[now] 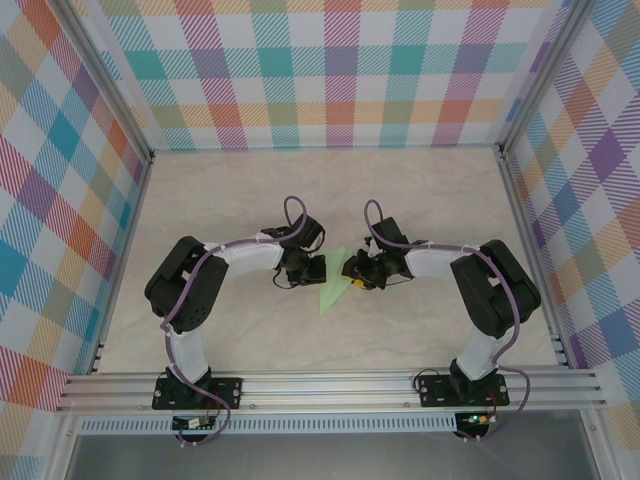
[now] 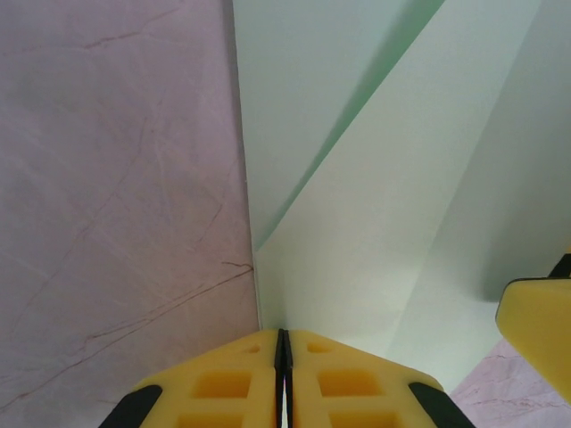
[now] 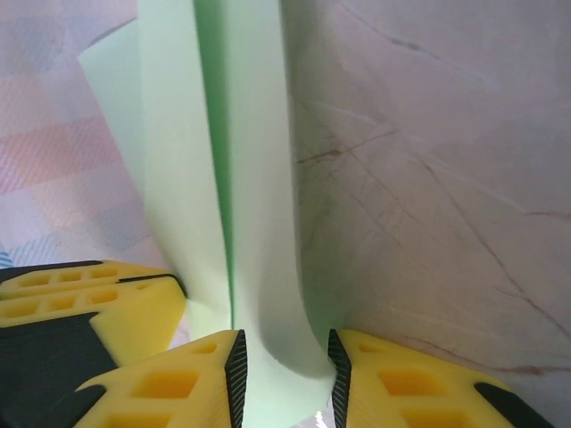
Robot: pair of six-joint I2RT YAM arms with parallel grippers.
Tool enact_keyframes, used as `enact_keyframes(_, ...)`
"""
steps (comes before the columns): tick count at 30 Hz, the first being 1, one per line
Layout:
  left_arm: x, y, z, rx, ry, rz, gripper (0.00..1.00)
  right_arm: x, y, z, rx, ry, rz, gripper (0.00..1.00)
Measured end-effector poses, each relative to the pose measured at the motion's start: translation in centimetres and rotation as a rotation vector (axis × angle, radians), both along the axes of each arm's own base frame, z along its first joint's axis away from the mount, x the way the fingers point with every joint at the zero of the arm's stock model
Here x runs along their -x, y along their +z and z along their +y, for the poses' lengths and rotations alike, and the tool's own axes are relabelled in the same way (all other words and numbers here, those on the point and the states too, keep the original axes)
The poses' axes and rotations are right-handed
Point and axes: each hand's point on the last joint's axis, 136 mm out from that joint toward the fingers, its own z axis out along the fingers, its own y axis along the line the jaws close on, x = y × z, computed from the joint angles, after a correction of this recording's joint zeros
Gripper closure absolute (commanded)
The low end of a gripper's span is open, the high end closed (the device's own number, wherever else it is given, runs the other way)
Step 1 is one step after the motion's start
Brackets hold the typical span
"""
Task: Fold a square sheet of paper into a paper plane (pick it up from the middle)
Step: Turn over the paper at the center of the table.
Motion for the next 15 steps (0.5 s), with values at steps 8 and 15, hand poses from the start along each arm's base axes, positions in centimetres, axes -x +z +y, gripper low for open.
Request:
enact_keyframes(8, 0.0, 0.0, -0.1, 0.003, -0.001, 0.002, 0.89, -0.2, 0.4, 0.5, -0.037, 0.007, -0.019, 0.64)
enact_keyframes(15, 0.0, 0.0, 0.0, 0.003, 0.001, 0.002, 0.89, -0.3, 0.7, 1.2, -0.055, 0.018, -0.044, 0.66)
